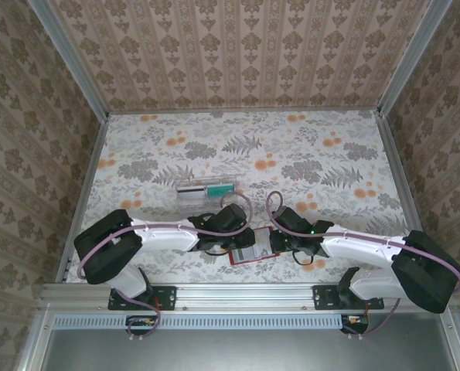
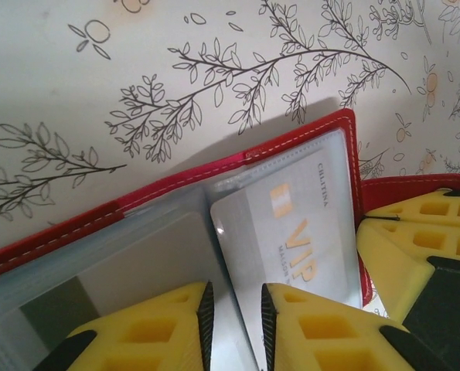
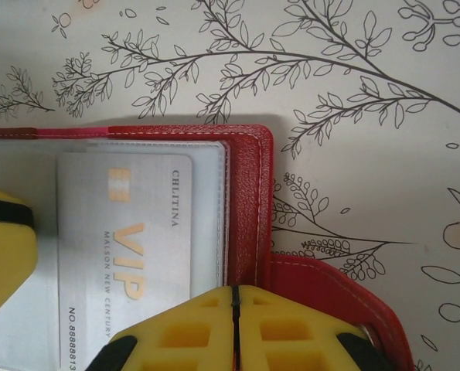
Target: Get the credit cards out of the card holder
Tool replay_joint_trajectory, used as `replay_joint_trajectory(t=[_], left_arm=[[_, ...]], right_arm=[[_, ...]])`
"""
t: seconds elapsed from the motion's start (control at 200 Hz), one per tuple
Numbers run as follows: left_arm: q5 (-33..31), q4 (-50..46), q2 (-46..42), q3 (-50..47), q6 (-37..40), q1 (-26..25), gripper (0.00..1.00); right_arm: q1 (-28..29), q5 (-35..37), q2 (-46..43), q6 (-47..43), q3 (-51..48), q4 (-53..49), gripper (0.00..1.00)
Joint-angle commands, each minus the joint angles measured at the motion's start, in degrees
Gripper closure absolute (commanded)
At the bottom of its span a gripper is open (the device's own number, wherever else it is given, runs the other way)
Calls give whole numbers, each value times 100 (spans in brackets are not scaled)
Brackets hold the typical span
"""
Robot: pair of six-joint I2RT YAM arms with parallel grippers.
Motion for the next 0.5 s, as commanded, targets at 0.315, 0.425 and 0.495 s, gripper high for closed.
replay_joint_trajectory(t=[0.315,0.425,0.495], left_arm=[[-156,-187,-472,-372,41,36,83],[-102,-114,-257,-395,-3,45,85],[-83,-105,-162,-396,-29,44,85]], right_arm=[[138,137,-256,-123,400,-551,89],[200,170,-205,-126,455,-569,89],[222,197,-177,-119,479,-580,89]])
